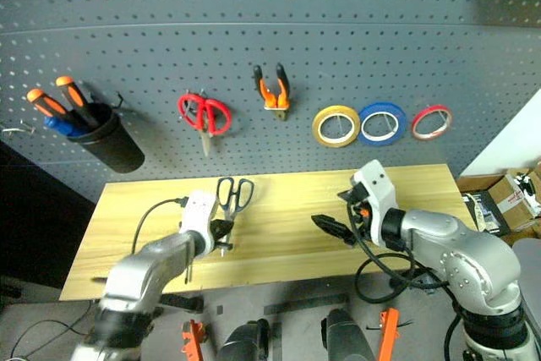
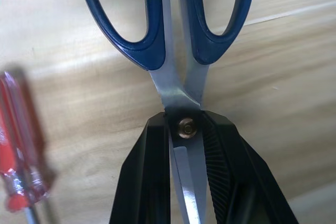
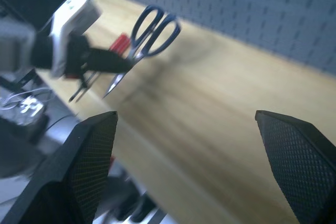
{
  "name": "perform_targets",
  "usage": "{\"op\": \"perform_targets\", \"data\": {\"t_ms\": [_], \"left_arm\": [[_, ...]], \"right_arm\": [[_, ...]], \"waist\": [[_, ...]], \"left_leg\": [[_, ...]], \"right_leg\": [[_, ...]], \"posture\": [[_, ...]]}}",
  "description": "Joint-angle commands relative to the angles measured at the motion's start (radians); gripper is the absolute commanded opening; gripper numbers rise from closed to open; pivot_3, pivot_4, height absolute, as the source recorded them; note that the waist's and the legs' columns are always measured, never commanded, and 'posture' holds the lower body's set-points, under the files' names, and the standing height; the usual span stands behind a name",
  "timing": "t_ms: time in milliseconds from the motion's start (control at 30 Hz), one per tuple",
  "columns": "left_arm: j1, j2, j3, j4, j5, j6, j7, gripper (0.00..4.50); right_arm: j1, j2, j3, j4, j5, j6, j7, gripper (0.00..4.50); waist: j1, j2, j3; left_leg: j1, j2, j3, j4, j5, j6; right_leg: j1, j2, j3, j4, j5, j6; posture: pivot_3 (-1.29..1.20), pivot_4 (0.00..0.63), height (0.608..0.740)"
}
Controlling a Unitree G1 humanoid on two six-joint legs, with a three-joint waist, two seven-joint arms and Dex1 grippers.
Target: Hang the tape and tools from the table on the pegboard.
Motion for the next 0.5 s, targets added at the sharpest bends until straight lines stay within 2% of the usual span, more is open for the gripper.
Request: {"op": "perform_targets", "data": {"t_ms": [33,133,200,333,500], "left_arm": [[0.112,0.04,0.02,-0.137,0.069,-0.232,-0.057,0.55],[0.216,0.073,0.053,-0.209,0.154,-0.441,-0.064,0.55],[0.247,0.073,0.07,-0.235,0.182,-0.51,-0.056,0.55],[0.244,0.052,0.135,-0.328,0.187,-0.516,-0.03,0.55],[0.106,0.02,0.142,-0.325,0.183,-0.46,-0.012,0.55]], "right_arm": [[0.015,-0.003,0.034,-0.068,-0.086,-0.143,-0.014,4.5],[0.025,0.023,0.047,-0.103,-0.09,-0.209,-0.003,4.5],[0.031,0.029,0.049,-0.111,-0.081,-0.227,0.007,4.5],[0.034,0.017,0.048,-0.094,-0.084,-0.24,0.021,4.5],[-0.003,0.03,0.049,-0.06,-0.08,-0.246,0.026,4.5]], "waist": [[0.003,0.0,0.0],[0.012,0.001,0.001],[0.021,0.001,0.001],[0.026,0.001,0.002],[0.028,0.001,0.002]], "left_leg": [[0.0,0.0,0.0,0.0,0.0,0.0],[0.0,0.0,0.001,0.0,0.0,0.0],[0.0,0.001,0.001,0.001,0.0,0.0],[-0.001,0.001,0.004,0.002,0.0,0.0],[-0.001,0.001,0.004,0.002,0.0,0.001]], "right_leg": [[0.0,0.0,0.0,0.0,0.0,0.0],[-0.001,-0.001,0.0,-0.001,0.0,-0.001],[-0.001,-0.002,0.0,-0.001,0.0,-0.001],[0.0,-0.002,-0.001,-0.001,-0.001,-0.001],[0.001,-0.001,-0.002,-0.001,0.0,0.0]], "posture": [[-0.15,0.223,0.74],[-0.14,0.223,0.74],[-0.13,0.223,0.74],[-0.12,0.223,0.74],[-0.1,0.217,0.74]]}}
